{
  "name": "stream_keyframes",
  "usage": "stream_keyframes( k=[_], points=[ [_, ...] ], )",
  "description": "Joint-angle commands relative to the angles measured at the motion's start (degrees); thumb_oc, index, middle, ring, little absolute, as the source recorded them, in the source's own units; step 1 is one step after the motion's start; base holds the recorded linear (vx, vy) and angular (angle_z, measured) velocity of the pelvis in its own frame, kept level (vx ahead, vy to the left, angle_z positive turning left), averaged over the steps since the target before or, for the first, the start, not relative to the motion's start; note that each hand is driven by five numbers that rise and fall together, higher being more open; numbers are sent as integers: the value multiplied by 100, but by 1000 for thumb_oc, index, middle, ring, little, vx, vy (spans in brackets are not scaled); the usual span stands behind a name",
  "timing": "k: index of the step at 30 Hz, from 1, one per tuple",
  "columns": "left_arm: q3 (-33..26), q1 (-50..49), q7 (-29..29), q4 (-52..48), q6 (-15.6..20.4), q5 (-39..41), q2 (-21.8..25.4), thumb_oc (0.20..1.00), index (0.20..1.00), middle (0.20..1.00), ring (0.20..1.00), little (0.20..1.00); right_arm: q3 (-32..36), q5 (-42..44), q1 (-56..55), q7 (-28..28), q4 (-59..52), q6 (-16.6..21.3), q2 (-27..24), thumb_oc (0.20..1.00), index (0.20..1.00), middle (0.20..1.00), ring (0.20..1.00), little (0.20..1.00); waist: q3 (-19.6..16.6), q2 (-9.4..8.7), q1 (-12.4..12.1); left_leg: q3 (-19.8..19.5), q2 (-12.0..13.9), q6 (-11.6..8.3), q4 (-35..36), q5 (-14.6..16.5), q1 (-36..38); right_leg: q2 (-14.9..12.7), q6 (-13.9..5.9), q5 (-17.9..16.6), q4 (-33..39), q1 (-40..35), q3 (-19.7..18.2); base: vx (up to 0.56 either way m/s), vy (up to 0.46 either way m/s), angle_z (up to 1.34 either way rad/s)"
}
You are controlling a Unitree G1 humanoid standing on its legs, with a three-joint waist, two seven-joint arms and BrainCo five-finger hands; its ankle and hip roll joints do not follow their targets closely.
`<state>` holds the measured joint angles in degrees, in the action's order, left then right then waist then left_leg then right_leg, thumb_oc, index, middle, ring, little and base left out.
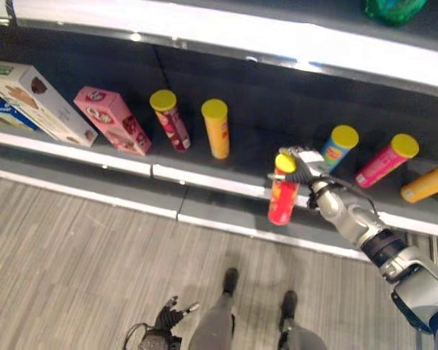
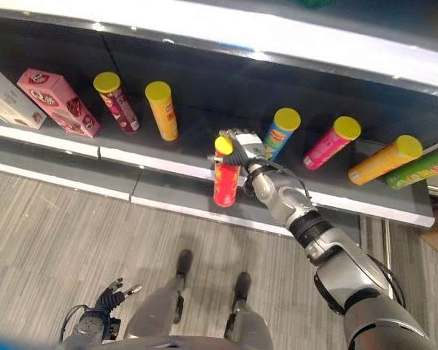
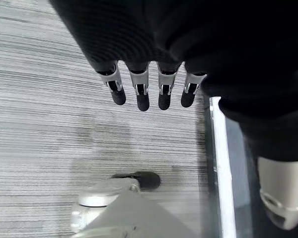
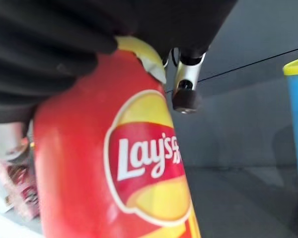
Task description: Put the goods on the table back onto the shelves and tidy them up.
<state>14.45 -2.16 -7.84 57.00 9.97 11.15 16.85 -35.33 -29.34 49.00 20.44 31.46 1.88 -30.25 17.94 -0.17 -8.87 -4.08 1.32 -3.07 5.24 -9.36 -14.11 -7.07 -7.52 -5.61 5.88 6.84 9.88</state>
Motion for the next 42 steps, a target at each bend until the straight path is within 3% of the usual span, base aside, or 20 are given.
stream_keyframes(
  k=[1,9,15,26,42],
  points=[
    [435,291,-153,176,152,227,119,1000,1000,1000,1000,1000,280,-128,760,677,-154,-2,-370,200,200,200,200,200,-69,-36,-264,-7,67,-178,-372,611,-128,-614,-406,133,-205,-43,12,0,-3,10],
    [522,310,-247,201,137,199,64,1000,1000,1000,1000,1000,507,-229,1085,1140,-251,-170,-696,200,200,200,200,200,13,18,-366,-108,11,-175,-319,568,-322,-640,-430,107,-134,48,107,24,7,14],
    [623,447,-331,50,220,252,103,1000,1000,1000,1000,1000,519,-328,1428,1594,319,-364,-872,200,200,200,200,200,86,135,-504,-223,-80,-186,-282,526,-463,-689,-460,88,-122,124,216,12,2,8],
    [742,578,-391,38,267,305,79,1000,1000,1000,1000,1000,277,-315,1656,1691,758,-445,-981,200,200,200,200,200,160,346,-670,-401,-214,-198,-241,437,-691,-764,-502,88,-115,221,435,6,8,10],
    [783,641,-449,75,269,299,26,1000,1000,1000,1000,1000,206,-522,1826,1878,855,-653,-1132,200,200,200,200,200,179,437,-719,-523,-308,-205,-183,381,-816,-811,-540,93,-113,283,567,1,4,6]
  ],
)
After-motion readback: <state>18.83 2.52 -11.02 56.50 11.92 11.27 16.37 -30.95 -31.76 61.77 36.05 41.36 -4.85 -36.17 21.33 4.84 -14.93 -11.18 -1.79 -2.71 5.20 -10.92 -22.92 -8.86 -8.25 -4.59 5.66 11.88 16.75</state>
